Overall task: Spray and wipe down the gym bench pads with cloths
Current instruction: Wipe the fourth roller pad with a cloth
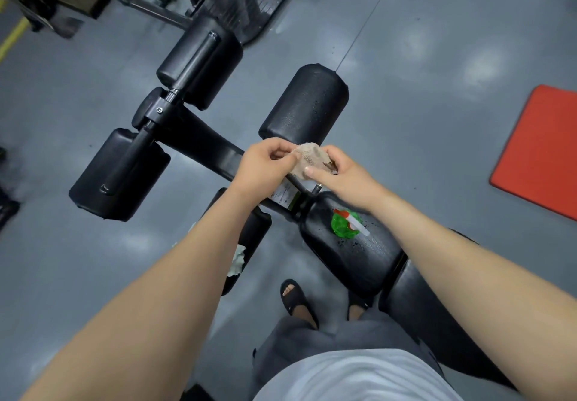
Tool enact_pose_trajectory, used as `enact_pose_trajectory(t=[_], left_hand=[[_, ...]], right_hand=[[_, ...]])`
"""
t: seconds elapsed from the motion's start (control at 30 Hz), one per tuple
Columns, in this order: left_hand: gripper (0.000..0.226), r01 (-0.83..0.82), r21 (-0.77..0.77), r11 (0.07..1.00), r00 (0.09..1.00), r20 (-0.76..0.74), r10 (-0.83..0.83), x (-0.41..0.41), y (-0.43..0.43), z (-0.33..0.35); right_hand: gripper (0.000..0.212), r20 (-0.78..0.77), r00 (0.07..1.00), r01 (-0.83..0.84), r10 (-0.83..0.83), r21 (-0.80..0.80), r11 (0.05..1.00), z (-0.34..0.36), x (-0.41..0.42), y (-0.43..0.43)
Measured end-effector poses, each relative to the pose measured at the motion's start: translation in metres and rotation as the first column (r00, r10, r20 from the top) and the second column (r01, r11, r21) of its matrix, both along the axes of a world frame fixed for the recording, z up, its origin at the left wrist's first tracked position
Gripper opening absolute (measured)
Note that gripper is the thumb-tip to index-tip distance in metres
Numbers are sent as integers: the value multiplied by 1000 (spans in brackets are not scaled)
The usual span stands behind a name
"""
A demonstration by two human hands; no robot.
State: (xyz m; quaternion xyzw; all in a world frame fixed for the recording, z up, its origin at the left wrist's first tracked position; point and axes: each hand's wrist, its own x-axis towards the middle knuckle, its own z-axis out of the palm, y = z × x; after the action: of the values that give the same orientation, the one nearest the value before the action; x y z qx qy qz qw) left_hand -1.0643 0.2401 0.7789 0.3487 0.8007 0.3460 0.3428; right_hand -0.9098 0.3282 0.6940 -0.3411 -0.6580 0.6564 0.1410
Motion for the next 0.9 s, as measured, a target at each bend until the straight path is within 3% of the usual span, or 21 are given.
enact_pose_trajectory(t=[0.1,0.2,0.3,0.4,0.5,0.7,0.9], left_hand=[[14,-68,-23,997,996,-55,67,-6,6,-13],[16,-175,-37,984,958,-236,161,-20,14,-26],[17,-243,-44,969,918,-333,215,-40,24,-43],[42,-277,-119,953,922,-311,229,-52,36,-54],[54,-242,-198,950,942,-284,181,-57,46,-65],[53,-257,-256,932,935,-308,174,-53,49,-74],[56,-309,-313,898,914,-357,190,-55,56,-81]], right_hand=[[23,49,997,60,-61,25,998,-9,-2,3],[30,128,985,116,-116,3,993,-11,-3,12],[23,88,978,199,-190,-97,975,-10,-5,26],[17,15,963,267,-269,-184,946,-5,-10,41],[19,-4,938,346,-347,-88,934,1,-16,61],[9,44,892,448,-451,60,892,2,-36,99],[12,75,845,442,-530,462,769,-6,-52,129]])
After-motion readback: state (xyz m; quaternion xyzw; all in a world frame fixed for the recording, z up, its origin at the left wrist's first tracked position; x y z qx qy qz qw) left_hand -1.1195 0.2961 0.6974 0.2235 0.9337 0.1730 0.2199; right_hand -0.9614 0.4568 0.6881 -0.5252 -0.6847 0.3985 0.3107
